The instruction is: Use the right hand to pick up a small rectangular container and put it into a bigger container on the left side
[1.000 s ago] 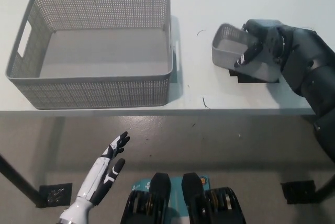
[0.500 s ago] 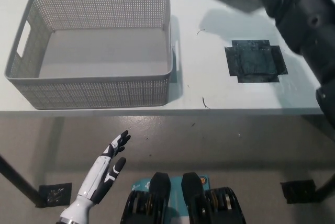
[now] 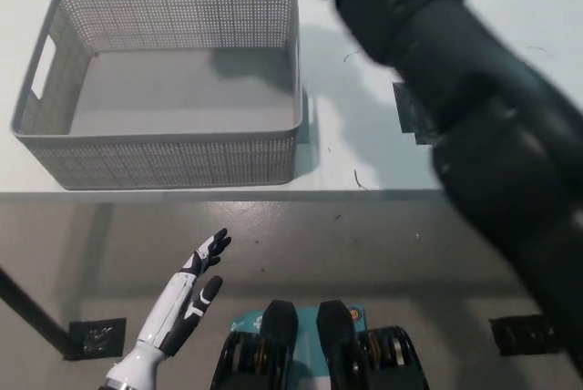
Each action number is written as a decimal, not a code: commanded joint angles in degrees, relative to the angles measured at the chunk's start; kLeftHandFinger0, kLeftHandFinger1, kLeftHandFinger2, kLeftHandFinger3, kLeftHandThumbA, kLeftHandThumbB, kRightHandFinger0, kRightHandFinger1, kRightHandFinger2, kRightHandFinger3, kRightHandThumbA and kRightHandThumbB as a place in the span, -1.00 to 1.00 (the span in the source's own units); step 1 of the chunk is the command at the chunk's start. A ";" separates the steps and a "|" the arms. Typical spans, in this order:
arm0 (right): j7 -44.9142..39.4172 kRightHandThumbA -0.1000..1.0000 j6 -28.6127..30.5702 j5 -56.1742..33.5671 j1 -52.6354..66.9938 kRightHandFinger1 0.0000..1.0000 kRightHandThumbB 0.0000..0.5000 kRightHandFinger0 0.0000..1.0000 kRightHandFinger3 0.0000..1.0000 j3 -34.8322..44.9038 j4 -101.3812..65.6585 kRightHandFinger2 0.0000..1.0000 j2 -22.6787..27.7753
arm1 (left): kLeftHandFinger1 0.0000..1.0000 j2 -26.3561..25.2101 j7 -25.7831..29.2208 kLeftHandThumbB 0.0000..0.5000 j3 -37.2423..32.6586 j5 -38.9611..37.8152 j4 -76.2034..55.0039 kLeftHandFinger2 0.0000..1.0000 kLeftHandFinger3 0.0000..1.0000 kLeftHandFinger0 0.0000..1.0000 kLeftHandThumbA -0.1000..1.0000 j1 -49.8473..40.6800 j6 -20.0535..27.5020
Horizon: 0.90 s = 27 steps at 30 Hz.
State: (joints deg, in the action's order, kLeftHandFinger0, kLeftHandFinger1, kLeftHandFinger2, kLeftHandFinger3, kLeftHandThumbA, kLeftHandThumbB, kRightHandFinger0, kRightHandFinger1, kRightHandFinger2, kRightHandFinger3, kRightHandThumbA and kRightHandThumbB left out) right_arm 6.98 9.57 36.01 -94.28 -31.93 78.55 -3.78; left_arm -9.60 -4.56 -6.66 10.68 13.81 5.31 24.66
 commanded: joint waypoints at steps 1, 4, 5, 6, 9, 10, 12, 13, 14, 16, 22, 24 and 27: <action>3.28 -1.00 0.40 0.61 -3.51 -0.17 -0.07 -1.00 0.49 -0.55 0.76 0.64 -1.69 | 1.00 -1.11 -1.49 -0.07 -0.46 -1.05 -1.89 1.00 1.00 1.00 1.00 0.41 1.07; 3.03 -1.00 -1.49 1.01 -2.91 -0.44 0.07 -1.00 0.29 -1.30 2.18 0.33 -4.02 | 1.00 -1.29 -1.50 -0.08 -0.28 -0.81 -1.70 1.00 1.00 1.00 1.00 0.73 1.23; 2.98 -1.00 -1.78 1.02 -2.84 -0.44 0.07 -1.00 0.29 -1.38 2.33 0.33 -4.26 | 1.00 -1.28 -1.53 -0.08 -0.26 -0.79 -1.69 1.00 1.00 1.00 1.00 0.72 1.28; 2.77 -1.00 -2.02 0.81 -2.40 -0.51 0.11 -1.00 0.17 -1.35 2.67 0.24 -4.87 | 1.00 -1.26 -1.70 -0.10 -0.26 -1.01 -1.73 1.00 1.00 1.00 1.00 0.74 1.16; 2.25 -1.00 -3.57 0.49 -1.00 -0.52 0.12 -1.00 0.07 -1.26 3.42 0.19 -6.22 | 1.00 -1.23 -1.91 -0.08 -0.39 -0.68 -1.77 1.00 1.00 1.00 1.00 0.66 1.19; 1.50 -1.00 -4.27 -0.07 -0.55 -0.36 0.10 -0.81 0.03 -0.77 3.61 0.22 -6.63 | 1.00 -1.29 -1.89 -0.09 -0.44 -0.37 -1.64 1.00 1.00 1.00 1.00 0.76 1.50; 1.72 -1.00 -4.53 -0.31 0.24 -0.63 0.15 -0.99 -0.02 -0.52 3.79 -0.03 -7.03 | 1.00 -1.30 -1.77 -0.06 -0.44 0.06 -1.61 1.00 1.00 1.00 1.00 0.85 1.44; 1.76 -1.00 -4.80 -0.25 0.73 -0.77 0.16 -1.00 -0.09 -0.59 3.90 -0.10 -7.34 | 1.00 -1.32 -1.79 -0.05 -0.44 0.09 -1.72 1.00 1.00 1.00 1.00 0.82 1.30; 1.67 -1.00 -5.07 -0.01 1.24 -0.78 0.16 -1.00 -0.13 -0.83 4.00 -0.04 -7.55 | 1.00 -1.39 -1.90 -0.05 -0.48 0.03 -1.76 1.00 1.00 1.00 1.00 0.82 1.39; 1.06 -1.00 -5.37 0.82 1.68 -0.66 0.10 -1.00 -0.06 -1.70 4.10 0.08 -7.62 | 1.00 -1.47 -2.03 -0.06 -0.52 -0.12 -1.47 1.00 1.00 1.00 1.00 0.98 1.67; -11.39 0.25 -8.46 -0.57 1.07 1.00 0.66 0.77 1.00 -1.26 4.77 1.00 -8.15 | 1.00 -1.71 -2.54 -0.02 -0.91 -0.13 -1.32 1.00 1.00 1.00 1.00 1.87 0.87; -13.38 0.27 -8.10 -1.47 1.11 1.00 0.80 1.00 1.00 -0.43 4.69 1.00 -8.08 | 1.00 -1.84 -2.56 -0.01 -1.01 -0.05 -1.31 1.00 1.00 1.00 1.00 1.95 0.88; -15.66 0.50 -7.59 -2.44 0.90 1.00 1.00 1.00 1.00 0.69 4.45 1.00 -8.03 | 1.00 -1.92 -2.93 0.01 -1.14 -0.54 -1.44 1.00 1.00 1.00 1.00 2.05 0.56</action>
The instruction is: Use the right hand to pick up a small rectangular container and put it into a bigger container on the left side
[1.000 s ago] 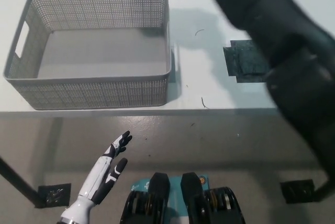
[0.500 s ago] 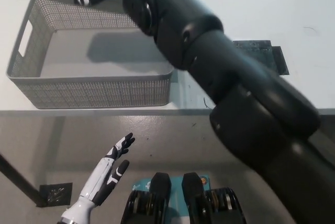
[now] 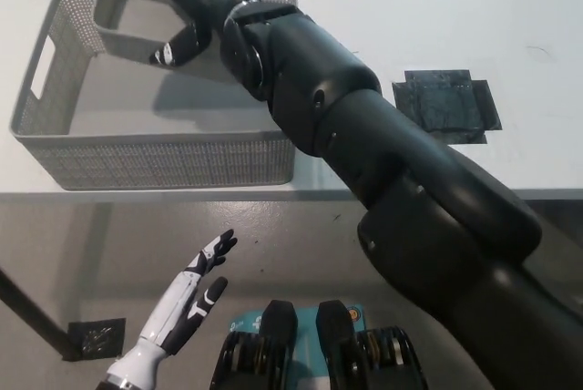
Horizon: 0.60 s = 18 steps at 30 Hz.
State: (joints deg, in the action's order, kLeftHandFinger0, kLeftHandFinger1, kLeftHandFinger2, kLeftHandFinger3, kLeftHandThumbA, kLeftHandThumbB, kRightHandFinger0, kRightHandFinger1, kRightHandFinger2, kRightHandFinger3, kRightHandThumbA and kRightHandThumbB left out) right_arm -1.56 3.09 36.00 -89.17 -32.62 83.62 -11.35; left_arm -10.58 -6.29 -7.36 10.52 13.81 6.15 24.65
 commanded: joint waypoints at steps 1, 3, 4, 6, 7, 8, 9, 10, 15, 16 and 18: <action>-8.33 0.50 -1.36 -2.58 -4.61 1.00 1.00 1.00 1.00 1.61 -0.68 1.00 -0.49 | 1.00 -0.95 -1.38 0.02 -0.47 -0.63 -1.47 1.00 1.00 1.00 1.00 1.29 0.45; -9.76 0.53 -1.59 -3.04 -5.25 1.00 1.00 1.00 1.00 2.23 -0.82 1.00 -0.48 | 1.00 -1.00 -1.35 0.03 -0.53 -0.35 -1.37 1.00 1.00 1.00 1.00 1.49 0.59; -10.33 0.52 -1.57 -3.28 -5.62 1.00 1.00 1.00 1.00 2.57 -0.93 1.00 -0.44 | 1.00 -0.96 -1.35 0.03 -0.52 -0.36 -1.37 1.00 1.00 1.00 1.00 1.56 0.55; -10.92 0.55 -1.50 -3.91 -6.18 1.00 1.00 1.00 1.00 3.28 -1.08 1.00 -0.30 | 1.00 -0.94 -1.16 0.04 -0.48 -0.23 -1.09 1.00 1.00 1.00 1.00 1.68 1.01; -11.18 0.58 -1.44 -4.26 -6.50 1.00 1.00 1.00 1.00 3.69 -1.21 1.00 -0.15 | 1.00 -0.97 -1.12 0.03 -0.46 -0.11 -1.16 1.00 1.00 1.00 1.00 1.68 1.04; -11.57 0.60 -1.38 -4.64 -6.96 1.00 1.00 1.00 1.00 4.24 -1.36 1.00 0.10 | 1.00 -0.96 -1.15 0.04 -0.43 -0.20 -1.20 1.00 1.00 1.00 1.00 1.66 0.96; -11.88 0.62 -1.24 -5.02 -7.31 1.00 1.00 1.00 1.00 4.95 -1.45 1.00 0.35 | 1.00 -0.94 -1.17 0.04 -0.41 -0.29 -1.10 1.00 1.00 1.00 1.00 1.68 1.03; -11.96 0.63 -0.92 -5.48 -7.63 1.00 1.00 1.00 1.00 5.60 -1.53 1.00 0.67 | 1.00 -0.97 -1.11 0.03 -0.43 -0.13 -0.99 1.00 1.00 1.00 1.00 1.73 1.20; -12.11 0.77 2.20 -9.26 -10.36 1.00 1.00 1.00 1.00 10.43 -2.70 1.00 4.30 | 1.00 -1.04 -1.47 0.06 -0.43 -0.55 -1.06 1.00 1.00 1.00 1.00 1.89 0.69; -12.06 0.89 2.96 -9.55 -10.76 1.00 1.00 1.00 1.00 10.92 -3.00 1.00 5.11 | 1.00 -1.10 -1.50 0.05 -0.46 -0.41 -1.14 1.00 1.00 1.00 1.00 1.92 0.59; -10.77 1.00 6.44 -12.28 -12.28 1.00 1.00 1.00 1.00 14.54 -4.90 1.00 9.02 | 1.00 -1.22 -1.84 0.05 -0.63 -0.37 -1.28 1.00 1.00 1.00 1.00 2.05 0.29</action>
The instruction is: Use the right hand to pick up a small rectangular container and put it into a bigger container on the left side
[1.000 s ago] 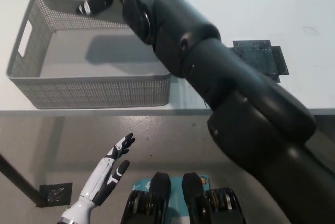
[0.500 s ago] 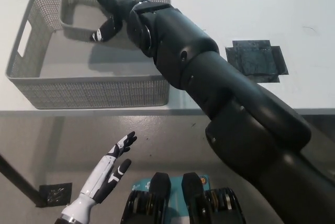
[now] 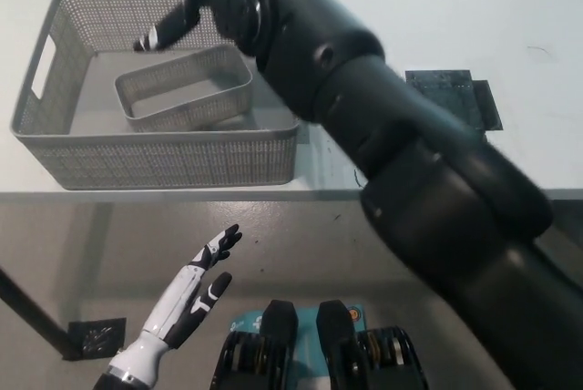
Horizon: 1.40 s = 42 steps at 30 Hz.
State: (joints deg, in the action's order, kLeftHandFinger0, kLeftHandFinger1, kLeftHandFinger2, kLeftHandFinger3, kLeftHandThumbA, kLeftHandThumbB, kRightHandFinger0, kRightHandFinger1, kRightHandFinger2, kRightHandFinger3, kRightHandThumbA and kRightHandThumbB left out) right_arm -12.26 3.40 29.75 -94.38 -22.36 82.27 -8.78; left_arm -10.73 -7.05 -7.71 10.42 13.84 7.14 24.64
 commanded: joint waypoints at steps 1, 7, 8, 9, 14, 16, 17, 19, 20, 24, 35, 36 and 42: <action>0.68 1.00 7.56 -6.03 -7.71 1.00 1.00 1.00 1.00 4.81 -4.40 1.00 7.99 | 1.00 -1.14 -1.15 0.04 -0.28 -0.44 -1.21 1.00 1.00 1.00 1.00 1.05 0.52; 0.51 1.00 11.97 -7.86 -5.17 1.00 0.59 1.00 1.00 10.00 -20.84 1.00 19.60 | 1.00 -1.22 -0.61 0.06 -0.16 0.18 -1.00 1.00 1.00 1.00 1.00 1.88 0.84; -0.93 1.00 10.54 -8.91 -2.46 1.00 0.71 1.00 1.00 11.48 -27.84 1.00 22.36 | 1.00 -1.23 -0.47 0.07 -0.04 0.06 -0.70 1.00 1.00 1.00 1.00 2.13 1.35; -1.82 1.00 9.09 -9.15 -0.35 1.00 0.66 1.00 1.00 12.28 -33.30 1.00 24.25 | 1.00 -1.16 -0.15 0.09 0.15 -0.02 -0.23 1.00 1.00 1.00 1.00 2.40 1.98; -4.76 1.00 2.95 -12.34 12.60 1.00 0.53 1.00 1.00 18.24 -60.50 1.00 32.33 | 1.00 -0.81 0.86 0.07 0.98 -0.64 0.35 1.00 1.00 1.00 1.00 3.15 2.28; -4.12 1.00 -1.20 -13.49 22.14 1.00 0.37 1.00 1.00 23.25 -76.72 1.00 34.94 | 1.00 -0.89 1.33 0.03 1.16 -0.91 0.68 1.00 1.00 1.00 1.00 3.81 2.29; -4.18 1.00 -2.68 -13.77 24.42 1.00 0.41 1.00 1.00 24.42 -80.44 1.00 35.19 | 1.00 -1.02 1.22 0.01 1.22 -1.11 0.71 1.00 1.00 1.00 1.00 3.91 2.29; -4.39 1.00 -5.87 -19.55 33.31 1.00 0.29 1.00 1.00 28.96 -93.39 1.00 34.99 | 1.00 -1.06 1.05 -0.01 1.39 -1.60 1.06 1.00 1.00 1.00 1.00 4.52 2.29; -3.72 1.00 -7.12 -21.37 36.12 1.00 0.31 1.00 1.00 30.33 -97.53 1.00 33.99 | 1.00 -1.02 0.97 -0.03 1.51 -1.54 0.94 1.00 1.00 1.00 1.00 4.48 2.29; -0.54 1.00 -2.65 -27.93 54.18 1.00 0.22 1.00 1.00 29.73 -115.72 1.00 31.86 | 1.00 -0.67 1.08 0.03 1.62 -1.00 0.92 1.00 1.00 1.00 1.00 4.50 1.91; 8.82 1.00 17.56 -7.43 82.35 1.00 0.95 1.00 1.00 15.91 -129.16 1.00 16.20 | 1.00 -0.22 1.05 0.05 1.12 -0.85 2.29 1.00 1.00 1.00 1.00 4.77 2.28; 9.56 1.00 20.35 -7.88 83.58 1.00 0.96 1.00 1.00 15.08 -127.76 1.00 15.82 | 1.00 -0.27 0.99 0.06 1.18 -1.03 2.37 1.00 1.00 1.00 1.00 4.96 2.28; 18.63 1.00 23.53 -2.88 95.24 1.00 0.20 1.00 1.00 4.77 -119.45 1.00 16.48 | 1.00 -0.46 0.81 0.08 1.05 -0.61 2.56 1.00 1.00 1.00 1.00 4.78 2.06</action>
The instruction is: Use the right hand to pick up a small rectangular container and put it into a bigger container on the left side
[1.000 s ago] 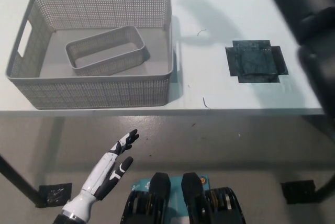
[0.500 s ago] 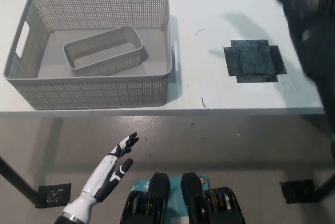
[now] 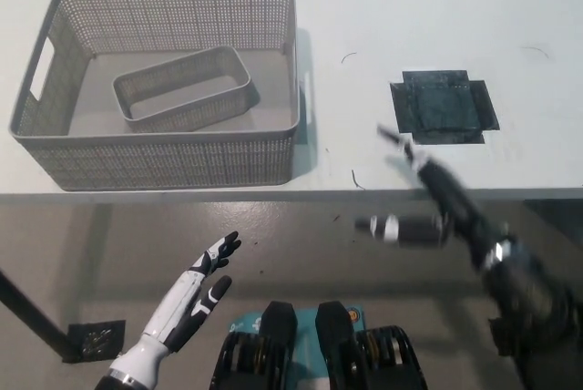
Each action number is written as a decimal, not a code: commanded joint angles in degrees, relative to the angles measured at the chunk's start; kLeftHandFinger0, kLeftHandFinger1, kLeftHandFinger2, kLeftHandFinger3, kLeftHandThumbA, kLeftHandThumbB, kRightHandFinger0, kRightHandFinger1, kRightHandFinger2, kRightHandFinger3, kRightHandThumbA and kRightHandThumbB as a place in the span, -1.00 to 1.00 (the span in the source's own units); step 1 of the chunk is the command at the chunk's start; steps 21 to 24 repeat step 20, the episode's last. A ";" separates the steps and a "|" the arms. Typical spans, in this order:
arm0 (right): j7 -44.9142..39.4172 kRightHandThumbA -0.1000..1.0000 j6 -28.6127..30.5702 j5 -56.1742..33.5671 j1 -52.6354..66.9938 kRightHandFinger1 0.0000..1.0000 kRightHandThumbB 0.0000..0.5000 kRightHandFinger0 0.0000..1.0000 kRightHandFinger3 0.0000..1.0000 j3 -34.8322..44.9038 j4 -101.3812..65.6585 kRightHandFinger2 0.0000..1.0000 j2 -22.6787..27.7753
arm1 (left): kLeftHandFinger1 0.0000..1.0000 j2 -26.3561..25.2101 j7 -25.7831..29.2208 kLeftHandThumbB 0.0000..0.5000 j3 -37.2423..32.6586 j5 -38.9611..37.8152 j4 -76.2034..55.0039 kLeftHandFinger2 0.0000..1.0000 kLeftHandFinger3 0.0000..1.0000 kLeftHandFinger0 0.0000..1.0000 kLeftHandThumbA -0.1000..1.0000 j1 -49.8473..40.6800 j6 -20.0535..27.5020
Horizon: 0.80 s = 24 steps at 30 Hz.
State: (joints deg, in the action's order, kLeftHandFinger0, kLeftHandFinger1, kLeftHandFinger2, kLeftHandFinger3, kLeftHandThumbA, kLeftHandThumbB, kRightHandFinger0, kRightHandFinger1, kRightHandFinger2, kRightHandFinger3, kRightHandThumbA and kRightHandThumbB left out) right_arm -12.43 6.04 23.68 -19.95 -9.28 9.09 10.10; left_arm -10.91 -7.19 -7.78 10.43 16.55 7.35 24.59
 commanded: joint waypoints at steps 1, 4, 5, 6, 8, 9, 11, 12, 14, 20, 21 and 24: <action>19.51 1.00 20.88 4.00 22.56 1.00 0.07 1.00 1.00 -8.11 -44.00 1.00 -3.27 | 1.00 -0.33 0.87 0.06 1.06 -0.59 -0.13 1.00 1.00 1.00 1.00 4.38 2.21; 23.03 1.00 20.88 4.00 22.66 1.00 -0.21 1.00 1.00 -7.89 -35.77 1.00 -2.85 | 1.00 -0.28 1.12 0.06 0.91 0.04 -0.33 1.00 1.00 1.00 1.00 3.92 2.20; 22.11 1.00 20.88 2.41 22.46 1.00 -0.07 1.00 1.00 -6.25 -32.41 1.00 -3.90 | 1.00 -0.23 1.24 0.06 0.83 0.19 -0.25 1.00 1.00 1.00 1.00 3.87 2.26; 18.85 1.00 20.88 -3.18 21.64 1.00 0.01 1.00 1.00 -2.94 -24.25 1.00 -5.81 | 1.00 -0.09 1.46 0.06 0.75 0.30 -0.05 1.00 1.00 1.00 1.00 3.76 2.34; 16.03 1.00 20.88 -7.74 20.51 1.00 -0.02 1.00 1.00 -0.50 -17.20 1.00 -7.02 | 1.00 0.17 1.81 0.05 0.68 0.42 -0.04 1.00 1.00 1.00 1.00 3.42 2.34; 15.31 1.00 20.88 -8.39 19.82 1.00 -0.09 1.00 1.00 0.52 -14.23 1.00 -7.32 | 1.00 0.24 1.86 0.02 0.67 0.44 -0.13 1.00 1.00 1.00 1.00 3.29 2.34; 14.16 1.00 20.41 -9.02 18.52 1.00 -0.18 1.00 1.00 1.88 -9.81 1.00 -7.29 | 1.00 0.38 2.05 -0.01 0.65 0.39 -0.34 1.00 1.00 1.00 1.00 3.00 2.34; 12.56 1.00 18.97 -11.09 17.96 1.00 -0.37 1.00 1.00 2.31 -8.32 1.00 -7.28 | 1.00 0.34 2.15 -0.02 0.59 0.46 -0.28 1.00 1.00 1.00 1.00 3.00 2.34; 10.58 1.00 17.22 -12.97 17.19 1.00 -0.52 1.00 1.00 3.03 -6.23 1.00 -7.15 | 1.00 0.23 2.15 -0.03 0.51 0.55 -0.27 1.00 1.00 1.00 1.00 3.02 2.34; 6.77 1.00 12.88 -16.02 15.30 1.00 -0.63 1.00 1.00 4.14 -3.23 1.00 -6.57 | 1.00 0.20 2.80 -0.02 0.65 1.10 -0.38 1.00 1.00 1.00 1.00 2.71 2.34; 6.77 1.00 12.88 -16.02 15.30 1.00 -0.63 1.00 1.00 4.14 -3.23 1.00 -6.57 | 1.00 0.20 2.80 -0.02 0.65 1.10 -0.38 1.00 1.00 1.00 1.00 2.71 2.34; 6.77 1.00 12.88 -16.02 15.30 1.00 -0.63 1.00 1.00 4.14 -3.23 1.00 -6.57 | 1.00 0.20 2.80 -0.02 0.65 1.10 -0.38 1.00 1.00 1.00 1.00 2.71 2.34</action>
